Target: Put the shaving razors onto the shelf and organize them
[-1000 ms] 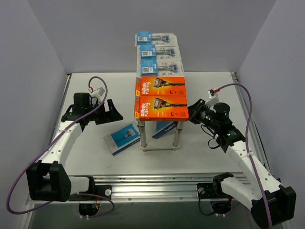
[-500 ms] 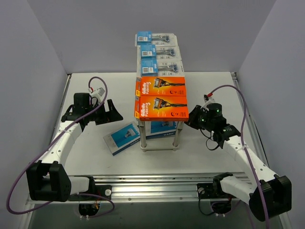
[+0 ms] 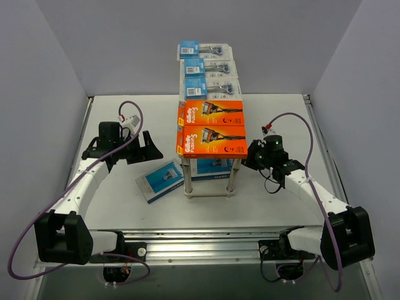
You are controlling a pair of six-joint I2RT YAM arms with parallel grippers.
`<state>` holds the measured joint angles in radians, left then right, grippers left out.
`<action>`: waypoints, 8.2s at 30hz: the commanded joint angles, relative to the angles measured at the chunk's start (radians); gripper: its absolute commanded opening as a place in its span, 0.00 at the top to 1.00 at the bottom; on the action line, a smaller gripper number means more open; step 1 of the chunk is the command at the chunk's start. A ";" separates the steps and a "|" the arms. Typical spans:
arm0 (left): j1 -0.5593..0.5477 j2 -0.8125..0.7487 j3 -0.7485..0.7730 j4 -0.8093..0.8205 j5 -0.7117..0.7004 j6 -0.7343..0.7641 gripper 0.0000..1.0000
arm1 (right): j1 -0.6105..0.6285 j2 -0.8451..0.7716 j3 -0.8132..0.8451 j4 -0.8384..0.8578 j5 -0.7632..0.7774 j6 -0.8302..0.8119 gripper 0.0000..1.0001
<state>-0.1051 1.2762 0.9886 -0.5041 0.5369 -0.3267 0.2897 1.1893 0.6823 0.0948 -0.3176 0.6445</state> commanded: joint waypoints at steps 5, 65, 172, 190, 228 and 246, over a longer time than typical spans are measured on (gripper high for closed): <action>-0.019 -0.029 0.032 -0.002 0.002 0.028 0.06 | -0.018 0.102 0.025 0.126 0.006 -0.020 1.00; -0.019 -0.012 0.035 0.003 0.040 0.023 0.06 | -0.058 0.372 0.146 0.319 0.020 0.112 1.00; -0.013 0.525 0.166 -0.206 -0.386 0.075 0.06 | -0.466 0.156 -0.012 0.175 -0.414 -0.022 0.44; 0.243 0.505 0.145 -0.148 -0.232 0.049 0.06 | -0.471 0.171 -0.015 0.172 -0.425 -0.026 0.44; 0.016 0.690 0.318 -0.065 -0.200 0.069 0.06 | -0.462 0.205 -0.020 0.195 -0.446 -0.023 0.45; 0.001 0.585 0.346 -0.004 -0.101 -0.123 0.06 | -0.465 0.204 -0.004 0.160 -0.442 -0.039 0.45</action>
<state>-0.1474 1.9499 1.3163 -0.4973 0.4244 -0.4164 -0.1711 1.3975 0.6670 0.2615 -0.7406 0.6231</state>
